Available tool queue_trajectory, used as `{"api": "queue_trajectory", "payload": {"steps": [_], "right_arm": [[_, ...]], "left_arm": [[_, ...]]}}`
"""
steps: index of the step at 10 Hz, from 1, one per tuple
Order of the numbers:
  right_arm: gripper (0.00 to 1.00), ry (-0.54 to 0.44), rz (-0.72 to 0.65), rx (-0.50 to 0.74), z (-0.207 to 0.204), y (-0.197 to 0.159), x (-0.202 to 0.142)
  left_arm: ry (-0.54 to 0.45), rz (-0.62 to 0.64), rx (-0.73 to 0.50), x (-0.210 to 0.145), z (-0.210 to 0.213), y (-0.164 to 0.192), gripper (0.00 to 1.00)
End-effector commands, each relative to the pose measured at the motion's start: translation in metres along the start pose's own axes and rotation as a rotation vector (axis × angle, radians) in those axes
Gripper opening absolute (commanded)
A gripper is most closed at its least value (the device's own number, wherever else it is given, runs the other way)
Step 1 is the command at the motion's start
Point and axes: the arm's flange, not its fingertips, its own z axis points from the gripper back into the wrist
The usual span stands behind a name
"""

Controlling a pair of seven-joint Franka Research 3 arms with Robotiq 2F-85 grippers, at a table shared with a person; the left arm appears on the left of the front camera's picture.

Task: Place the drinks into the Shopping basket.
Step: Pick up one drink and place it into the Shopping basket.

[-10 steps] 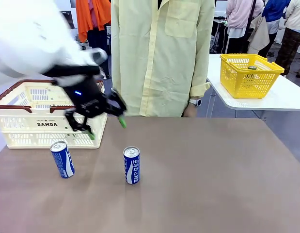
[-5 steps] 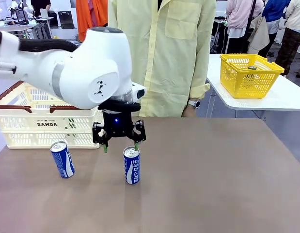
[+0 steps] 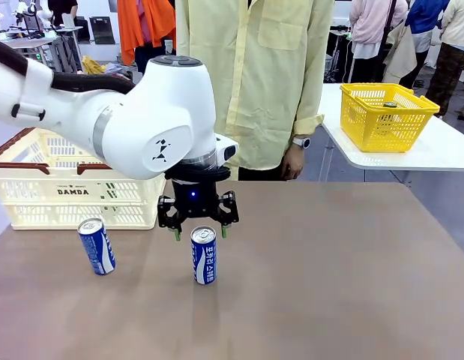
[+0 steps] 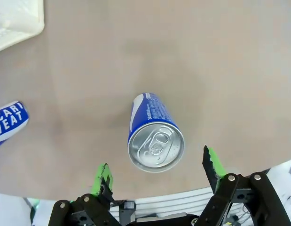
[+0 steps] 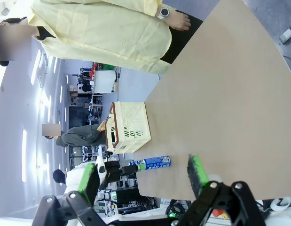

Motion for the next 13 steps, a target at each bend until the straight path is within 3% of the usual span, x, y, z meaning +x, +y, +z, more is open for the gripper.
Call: {"api": "queue_trajectory", "payload": {"steps": [1,13], "right_arm": [[1.0,-0.001,0.015,0.019,0.0,0.001,0.001],[1.0,-0.001,0.015,0.019,0.0,0.001,0.001]], "left_arm": [[-0.004,0.019,0.014,0.002,-0.009,0.001,1.0],[0.053,-0.002,0.042,0.012,-0.051,0.002,1.0]]}}
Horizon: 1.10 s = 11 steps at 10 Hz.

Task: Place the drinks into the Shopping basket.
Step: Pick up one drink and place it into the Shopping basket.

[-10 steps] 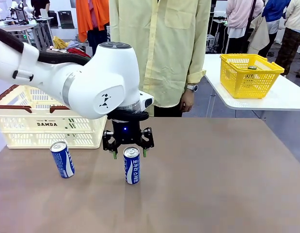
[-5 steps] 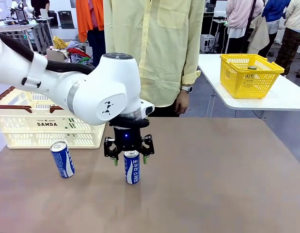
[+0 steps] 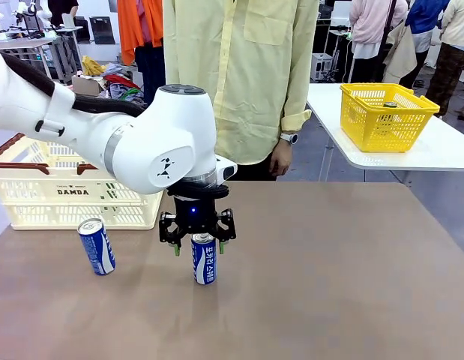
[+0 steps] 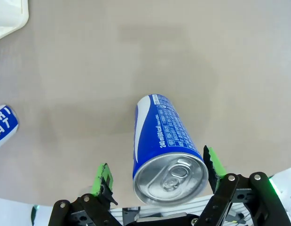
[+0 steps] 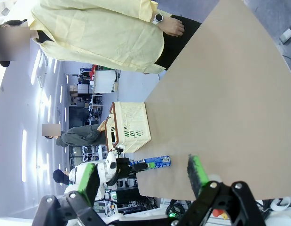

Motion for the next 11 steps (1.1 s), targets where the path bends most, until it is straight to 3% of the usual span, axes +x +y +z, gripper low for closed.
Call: {"api": "queue_trajectory", "payload": {"steps": [1,2,3,11], "right_arm": [[1.0,-0.001,0.015,0.019,0.0,0.001,0.001],[1.0,-0.001,0.015,0.019,0.0,0.001,0.001],[1.0,-0.001,0.015,0.019,0.0,0.001,0.001],[1.0,-0.001,0.015,0.019,0.0,0.001,0.001]], "left_arm": [[-0.004,0.007,0.012,0.005,-0.007,-0.003,1.0],[0.001,0.01,0.007,0.005,-0.008,-0.002,0.47],[0.003,0.011,0.006,0.004,-0.008,-0.001,0.0],[-0.038,-0.034,-0.011,0.005,0.002,-0.001,0.0]]}}
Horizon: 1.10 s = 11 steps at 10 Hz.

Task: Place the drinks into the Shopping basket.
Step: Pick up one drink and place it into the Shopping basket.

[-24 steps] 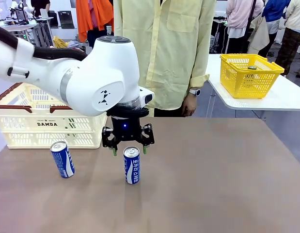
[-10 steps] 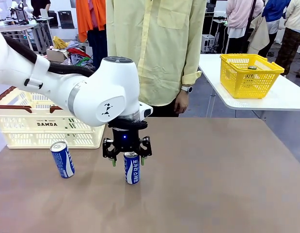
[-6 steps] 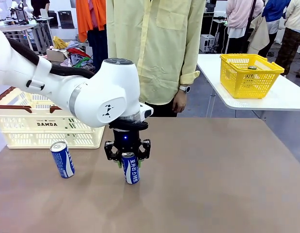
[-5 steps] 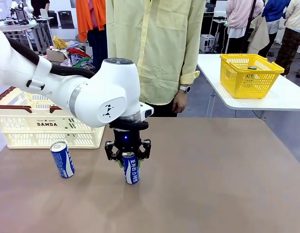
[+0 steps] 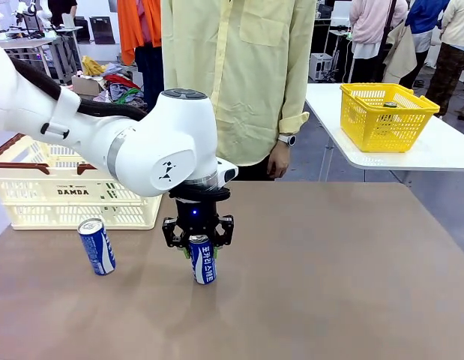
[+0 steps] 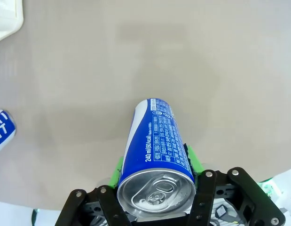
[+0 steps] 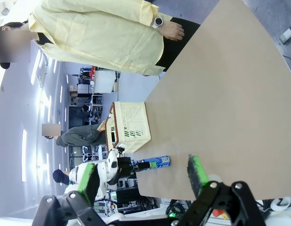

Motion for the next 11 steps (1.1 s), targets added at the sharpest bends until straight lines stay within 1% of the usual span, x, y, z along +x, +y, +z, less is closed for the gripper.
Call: {"api": "queue_trajectory", "payload": {"steps": [1,2,3,4,5,6,7,8,9,11], "right_arm": [[1.0,-0.001,0.015,0.019,0.0,0.001,0.001],[1.0,-0.001,0.015,0.019,0.0,0.001,0.001],[1.0,-0.001,0.015,0.019,0.0,0.001,0.001],[1.0,-0.001,0.015,0.019,0.0,0.001,0.001],[1.0,-0.001,0.015,0.019,0.0,0.001,0.001],[1.0,-0.001,0.015,0.019,0.0,0.001,0.001],[1.0,-0.001,0.015,0.019,0.0,0.001,0.001],[1.0,-0.001,0.015,0.019,0.0,0.001,0.001],[1.0,-0.001,0.015,0.019,0.0,0.001,0.001],[1.0,-0.001,0.015,0.019,0.0,0.001,0.001]], "left_arm": [[-0.061,-0.047,-0.037,0.006,0.036,0.003,0.0],[-0.101,-0.047,-0.035,0.014,0.071,0.007,0.0],[-0.099,-0.07,-0.06,0.026,0.109,0.014,0.0],[-0.142,-0.032,0.014,0.044,0.145,0.025,0.0],[-0.215,0.049,0.123,0.063,0.179,0.046,0.0],[-0.25,0.024,0.109,0.075,0.203,0.068,0.0],[-0.337,0.06,0.132,0.088,0.22,0.098,0.0],[-0.404,0.147,0.143,0.099,0.231,0.131,0.0],[-0.432,0.206,0.082,0.107,0.235,0.162,0.0],[-0.392,0.324,0.082,0.121,0.22,0.209,0.0]]}}
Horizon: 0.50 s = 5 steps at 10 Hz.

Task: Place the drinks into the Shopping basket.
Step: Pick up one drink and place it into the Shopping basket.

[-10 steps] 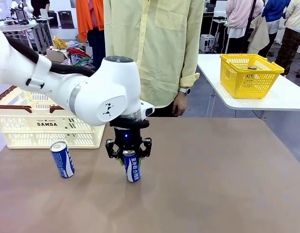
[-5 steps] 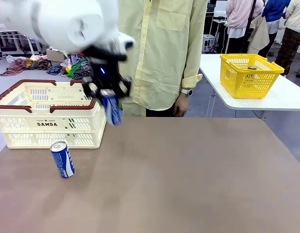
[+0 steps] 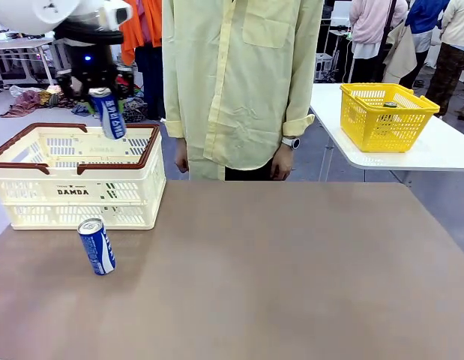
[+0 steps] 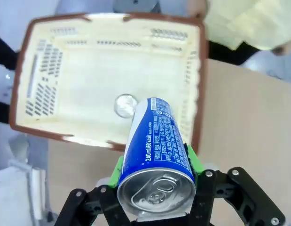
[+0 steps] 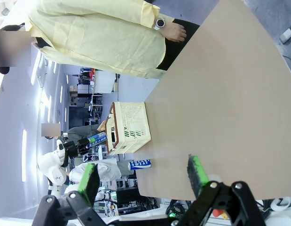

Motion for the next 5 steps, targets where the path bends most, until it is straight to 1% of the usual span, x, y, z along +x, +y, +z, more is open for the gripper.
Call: {"api": "queue_trajectory", "payload": {"steps": [1,2,5], "right_arm": [[1.0,0.0,0.016,0.019,0.0,0.002,0.001],[1.0,0.0,0.016,0.019,0.0,0.002,0.001],[1.0,0.0,0.016,0.019,0.0,0.002,0.001]], "left_arm": [[0.051,0.131,-0.022,-0.006,-0.022,0.02,0.0],[0.0,0.0,0.0,0.0,0.0,0.0,0.0],[0.0,0.0,0.0,0.0,0.0,0.0,0.0]]}}
